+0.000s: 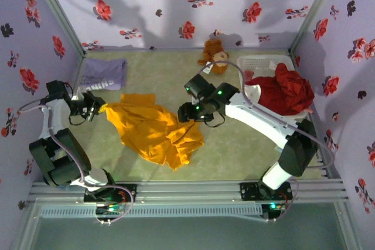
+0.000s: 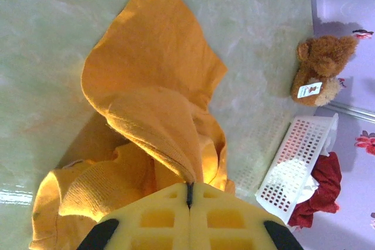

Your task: Fold and stack the t-shirts

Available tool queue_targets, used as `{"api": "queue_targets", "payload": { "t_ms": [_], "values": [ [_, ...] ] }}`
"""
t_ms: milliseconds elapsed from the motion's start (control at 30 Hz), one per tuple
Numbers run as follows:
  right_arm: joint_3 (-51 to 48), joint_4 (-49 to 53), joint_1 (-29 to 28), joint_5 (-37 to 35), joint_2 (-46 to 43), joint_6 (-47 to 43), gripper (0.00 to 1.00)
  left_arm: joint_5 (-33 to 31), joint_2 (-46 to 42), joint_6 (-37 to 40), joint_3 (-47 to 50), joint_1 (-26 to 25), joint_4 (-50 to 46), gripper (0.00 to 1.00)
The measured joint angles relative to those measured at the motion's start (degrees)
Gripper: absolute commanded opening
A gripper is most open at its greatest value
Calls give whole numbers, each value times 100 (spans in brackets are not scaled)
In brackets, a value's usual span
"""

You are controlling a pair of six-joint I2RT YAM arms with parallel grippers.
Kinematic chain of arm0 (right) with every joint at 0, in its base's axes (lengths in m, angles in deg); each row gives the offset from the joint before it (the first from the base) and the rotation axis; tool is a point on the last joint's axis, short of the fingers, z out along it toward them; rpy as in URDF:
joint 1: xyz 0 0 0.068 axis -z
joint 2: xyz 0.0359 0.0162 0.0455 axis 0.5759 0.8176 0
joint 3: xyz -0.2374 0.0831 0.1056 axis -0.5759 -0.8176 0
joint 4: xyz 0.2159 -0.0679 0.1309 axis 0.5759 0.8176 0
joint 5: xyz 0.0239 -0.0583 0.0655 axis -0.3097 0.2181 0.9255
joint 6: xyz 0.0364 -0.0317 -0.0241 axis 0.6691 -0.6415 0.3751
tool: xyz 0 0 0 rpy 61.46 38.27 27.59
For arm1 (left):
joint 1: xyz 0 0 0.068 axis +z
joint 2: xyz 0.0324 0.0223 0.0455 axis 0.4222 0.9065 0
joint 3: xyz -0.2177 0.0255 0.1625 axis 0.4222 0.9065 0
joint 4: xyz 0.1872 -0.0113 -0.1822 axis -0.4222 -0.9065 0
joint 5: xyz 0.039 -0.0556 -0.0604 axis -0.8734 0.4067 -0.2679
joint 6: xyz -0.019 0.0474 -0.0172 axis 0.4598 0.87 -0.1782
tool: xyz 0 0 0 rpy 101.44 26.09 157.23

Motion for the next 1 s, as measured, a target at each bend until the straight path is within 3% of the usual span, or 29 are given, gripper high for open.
{"api": "queue_targets", "payload": {
  "t_ms": [200,433,600,700,767,1000],
  "values": [
    [-122,-188,256,-15,240,-35,54,0,0,2,125,0,2,0],
    [81,-472,280,280,1543,-175,47,-2,-2,46,164,0,20,0],
    [155,-505,280,343,2109,-179,34,-2,0,66,166,0,20,0],
    [306,-479,280,367,2232,-160,10,-2,0,68,166,0,17,0],
    [369,-450,280,365,2227,-170,0,-2,-2,68,166,0,17,0],
    [409,-70,280,-203,1764,-177,0,-2,-2,68,166,0,17,0]
  ]
}}
